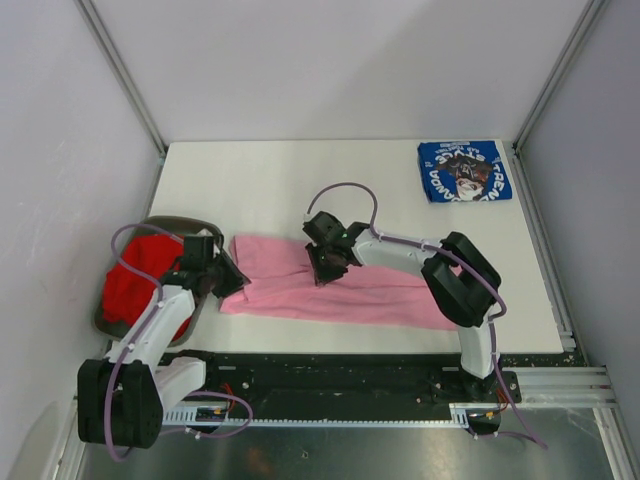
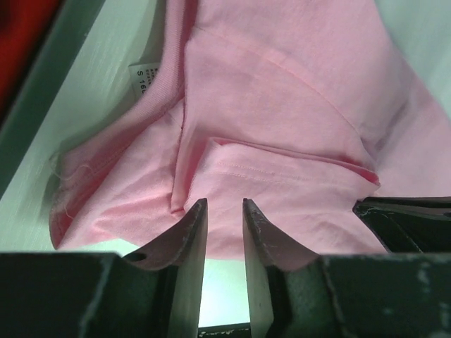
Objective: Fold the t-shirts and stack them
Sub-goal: Fold the other side of the tshirt into a rectangle
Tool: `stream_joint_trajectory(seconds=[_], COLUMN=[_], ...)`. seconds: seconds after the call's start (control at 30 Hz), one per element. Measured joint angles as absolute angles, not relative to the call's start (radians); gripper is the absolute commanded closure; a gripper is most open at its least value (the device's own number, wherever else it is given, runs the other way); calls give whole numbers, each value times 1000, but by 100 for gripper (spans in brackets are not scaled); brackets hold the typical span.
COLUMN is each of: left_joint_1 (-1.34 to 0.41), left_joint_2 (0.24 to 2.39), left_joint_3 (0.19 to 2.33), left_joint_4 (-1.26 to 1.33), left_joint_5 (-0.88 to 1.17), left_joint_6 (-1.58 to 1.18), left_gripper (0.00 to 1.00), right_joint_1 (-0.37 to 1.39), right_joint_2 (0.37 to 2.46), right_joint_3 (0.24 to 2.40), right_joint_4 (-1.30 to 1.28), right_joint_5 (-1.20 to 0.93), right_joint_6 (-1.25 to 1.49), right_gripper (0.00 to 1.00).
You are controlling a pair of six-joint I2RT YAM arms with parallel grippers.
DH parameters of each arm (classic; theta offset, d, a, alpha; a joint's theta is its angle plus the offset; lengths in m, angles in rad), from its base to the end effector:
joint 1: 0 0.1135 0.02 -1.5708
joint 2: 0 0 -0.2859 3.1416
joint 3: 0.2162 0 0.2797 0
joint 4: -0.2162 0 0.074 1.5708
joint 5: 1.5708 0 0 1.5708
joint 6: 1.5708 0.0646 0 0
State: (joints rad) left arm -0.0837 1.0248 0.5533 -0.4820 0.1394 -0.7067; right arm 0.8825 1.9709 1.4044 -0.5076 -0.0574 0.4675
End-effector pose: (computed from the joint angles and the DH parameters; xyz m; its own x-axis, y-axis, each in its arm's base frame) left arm 0.2205 -0.0275 0.1747 -0.7238 -0.5846 -0.3666 -0.4037 0.7897 -0.4620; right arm 0.2894 0.3577 0.1591 -0.8538 -0.3299 -0.4027 -0.4521 0.8533 0.2598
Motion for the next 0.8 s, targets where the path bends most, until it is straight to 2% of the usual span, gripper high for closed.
stream_joint_trajectory(seconds=[0.27,0.5,0.8], left_joint_1=[-138,-188,-196], left_joint_2=[1063,1065,1093], left_joint_3=[574,578,575], left_joint_4=[-484,-485,-485], left_joint_5=[132,83,-30], left_joint_6=[-710,-744,-822], left_gripper=[72,79,84], right_joint_1=[896,901,922], right_joint_2=[1960,1845,1831], right_joint_3=[1399,1390,1390], right_joint_4=[-528,-521,-415], right_joint_5=[23,84,44], right_joint_6=[478,491,497], right_gripper=[72,77,79])
